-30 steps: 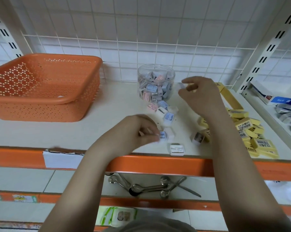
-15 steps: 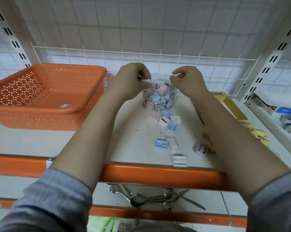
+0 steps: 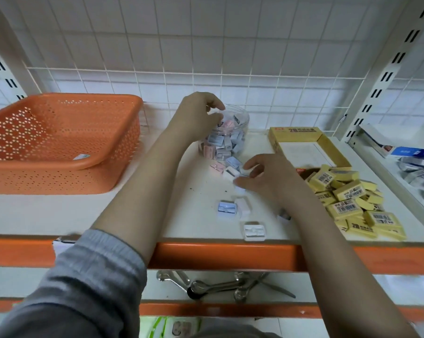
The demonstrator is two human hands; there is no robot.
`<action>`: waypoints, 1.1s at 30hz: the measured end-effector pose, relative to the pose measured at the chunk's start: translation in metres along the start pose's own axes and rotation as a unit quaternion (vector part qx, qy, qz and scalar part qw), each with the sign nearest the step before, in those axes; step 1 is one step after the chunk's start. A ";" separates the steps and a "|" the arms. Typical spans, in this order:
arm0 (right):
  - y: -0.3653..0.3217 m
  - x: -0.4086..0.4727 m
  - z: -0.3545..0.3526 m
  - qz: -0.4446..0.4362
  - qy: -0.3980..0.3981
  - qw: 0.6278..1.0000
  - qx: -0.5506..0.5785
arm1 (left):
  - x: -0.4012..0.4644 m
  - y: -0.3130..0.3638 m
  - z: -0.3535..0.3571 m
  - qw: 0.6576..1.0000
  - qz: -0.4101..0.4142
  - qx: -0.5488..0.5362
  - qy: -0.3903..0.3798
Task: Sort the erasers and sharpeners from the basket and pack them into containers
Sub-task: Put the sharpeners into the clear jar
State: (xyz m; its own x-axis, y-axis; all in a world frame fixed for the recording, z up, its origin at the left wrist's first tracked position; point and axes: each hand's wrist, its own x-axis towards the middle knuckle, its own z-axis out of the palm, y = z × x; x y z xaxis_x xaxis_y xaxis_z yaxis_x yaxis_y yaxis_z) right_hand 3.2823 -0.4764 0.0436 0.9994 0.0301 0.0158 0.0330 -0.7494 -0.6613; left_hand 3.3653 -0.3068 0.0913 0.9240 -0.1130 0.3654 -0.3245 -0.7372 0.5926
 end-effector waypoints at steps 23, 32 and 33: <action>-0.040 0.047 -0.035 -0.049 0.097 0.993 0.036 | -0.135 -0.005 0.007 0.970 -0.035 -0.048 -0.237; -0.057 0.121 -0.014 -0.052 0.106 0.992 0.053 | -0.136 -0.013 -0.007 0.984 -0.020 -0.024 -0.175; -0.055 0.121 -0.014 -0.050 0.113 0.991 0.050 | -0.134 -0.013 -0.009 0.986 -0.012 -0.022 -0.167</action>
State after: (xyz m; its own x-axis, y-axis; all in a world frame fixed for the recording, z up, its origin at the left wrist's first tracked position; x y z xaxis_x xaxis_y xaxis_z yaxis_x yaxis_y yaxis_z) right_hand 3.4020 -0.4409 0.0927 0.9681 -0.0564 0.2443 0.1416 -0.6809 -0.7185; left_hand 3.2441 -0.2760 0.0410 0.9442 -0.3146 0.0976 -0.3031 -0.7137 0.6315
